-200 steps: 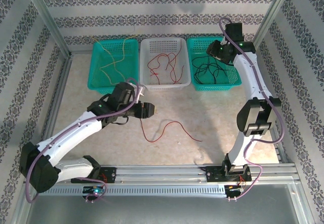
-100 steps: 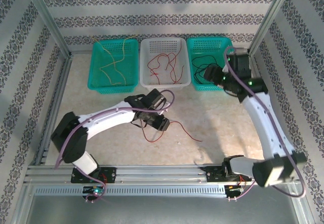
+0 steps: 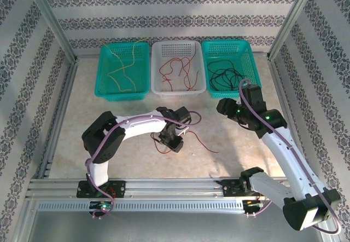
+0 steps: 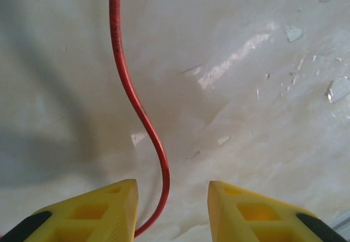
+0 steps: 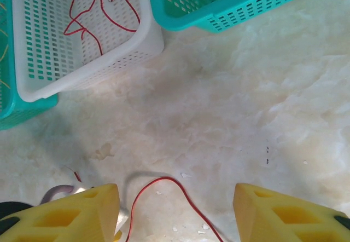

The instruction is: Untangle the cables

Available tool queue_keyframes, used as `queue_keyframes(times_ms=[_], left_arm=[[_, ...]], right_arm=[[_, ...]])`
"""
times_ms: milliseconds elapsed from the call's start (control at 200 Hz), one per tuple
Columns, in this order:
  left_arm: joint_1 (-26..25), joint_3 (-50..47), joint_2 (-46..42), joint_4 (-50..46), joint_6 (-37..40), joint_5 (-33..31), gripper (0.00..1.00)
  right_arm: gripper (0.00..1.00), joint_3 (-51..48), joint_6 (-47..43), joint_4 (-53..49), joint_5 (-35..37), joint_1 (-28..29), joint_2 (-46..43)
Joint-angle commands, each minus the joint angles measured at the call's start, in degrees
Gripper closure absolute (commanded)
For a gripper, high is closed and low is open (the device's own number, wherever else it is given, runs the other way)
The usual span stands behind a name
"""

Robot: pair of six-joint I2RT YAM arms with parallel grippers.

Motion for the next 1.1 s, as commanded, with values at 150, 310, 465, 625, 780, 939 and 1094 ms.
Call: queue_keyframes(times_ms=[150, 310, 465, 625, 780, 939, 1094], left_arm=[[-0.32, 2.12, 2.09, -2.80, 0.88, -1.70, 0.95], [-0.32, 2.50, -3.20, -1.74, 0.71, -4.78, 1.00], [-0.29, 4.23, -10.18, 0.53, -0.50, -7.22, 1.00], [-0.15, 7.08, -16.91, 4.91, -1.96, -5.05, 1.00], [1.21, 11.28, -20.16, 8.77, -4.13, 0.37, 1.00], [3.22, 15.58, -21.12, 11.79, -7.28, 7.97, 1.00], [4.88, 17.32, -22.47, 16.28, -10.80, 15.22, 1.00]], right_arm=[[0.42, -0.28, 1.45, 0.33, 0.02, 0.76, -2.12], [0.42, 0.16, 1.71, 1.27, -1.19, 1.12, -3.73], [0.42, 1.62, 2.41, 2.03, -3.11, 2.05, -4.12], [0.41, 3.57, 3.36, 4.12, -3.53, 6.30, -4.47], [0.40, 5.08, 4.06, 5.19, -3.93, 8.88, -4.37], [0.39, 5.09, 3.24, 8.94, -5.72, 12.17, -5.21], [0.38, 3.92, 3.53, 9.47, -5.11, 12.88, -5.25]])
